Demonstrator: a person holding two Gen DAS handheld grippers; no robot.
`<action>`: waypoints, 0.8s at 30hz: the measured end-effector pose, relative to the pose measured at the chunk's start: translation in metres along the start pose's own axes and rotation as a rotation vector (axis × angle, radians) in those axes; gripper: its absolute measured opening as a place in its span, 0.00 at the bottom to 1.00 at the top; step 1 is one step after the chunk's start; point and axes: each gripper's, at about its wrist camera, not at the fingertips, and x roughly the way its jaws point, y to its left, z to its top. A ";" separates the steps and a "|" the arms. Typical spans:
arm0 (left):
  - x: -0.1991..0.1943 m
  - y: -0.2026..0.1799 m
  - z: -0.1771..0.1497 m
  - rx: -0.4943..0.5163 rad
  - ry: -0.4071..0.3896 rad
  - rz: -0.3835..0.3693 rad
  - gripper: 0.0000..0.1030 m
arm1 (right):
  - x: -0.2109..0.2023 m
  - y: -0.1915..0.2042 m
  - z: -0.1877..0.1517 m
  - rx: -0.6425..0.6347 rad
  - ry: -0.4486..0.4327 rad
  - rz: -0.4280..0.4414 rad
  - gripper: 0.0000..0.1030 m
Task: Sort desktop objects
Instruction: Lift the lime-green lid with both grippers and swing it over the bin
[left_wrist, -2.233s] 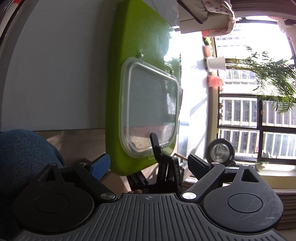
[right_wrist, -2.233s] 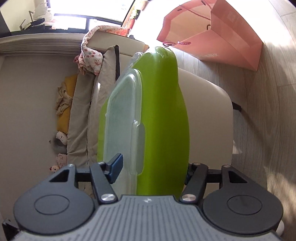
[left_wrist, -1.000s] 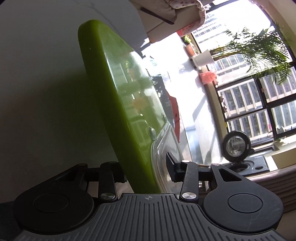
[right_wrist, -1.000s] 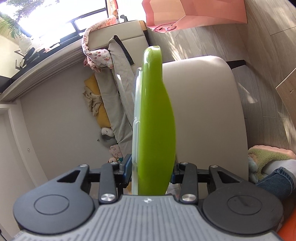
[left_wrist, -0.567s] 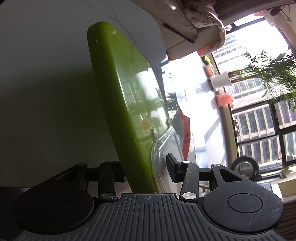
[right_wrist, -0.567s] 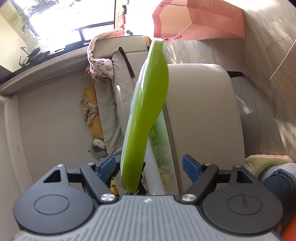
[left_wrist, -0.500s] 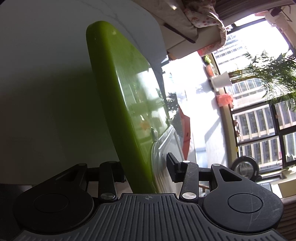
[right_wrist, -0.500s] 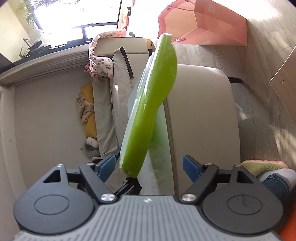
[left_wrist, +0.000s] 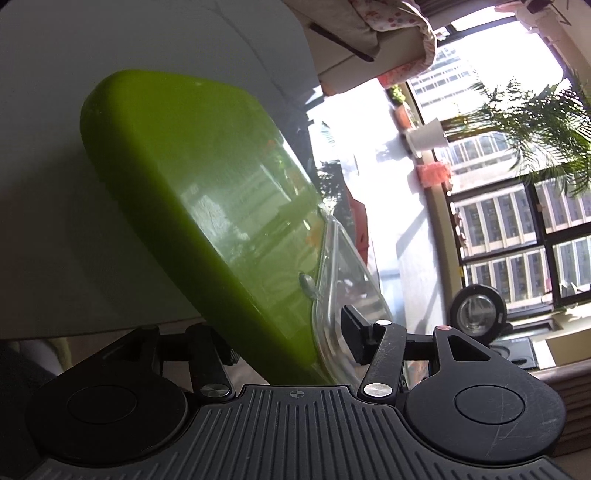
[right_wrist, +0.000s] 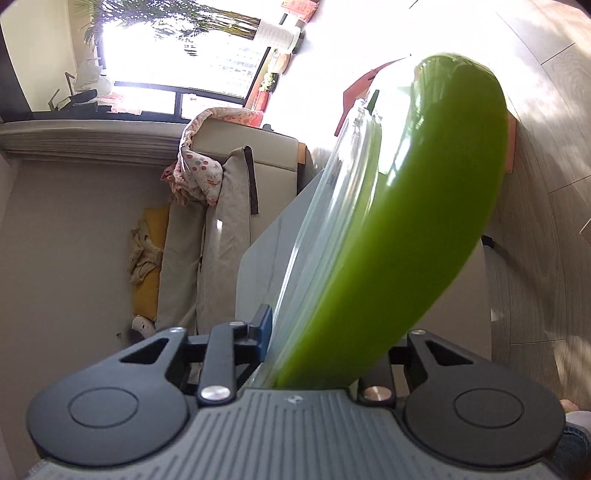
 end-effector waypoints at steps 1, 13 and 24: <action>-0.002 0.000 0.001 0.009 -0.008 -0.009 0.76 | -0.005 0.002 0.009 -0.011 0.006 0.014 0.20; -0.025 0.039 0.016 -0.103 -0.042 -0.156 0.92 | -0.057 -0.015 0.084 0.033 0.150 0.052 0.16; -0.172 -0.010 0.038 0.164 -0.254 -0.135 0.26 | -0.066 0.083 0.062 -0.252 0.242 0.230 0.26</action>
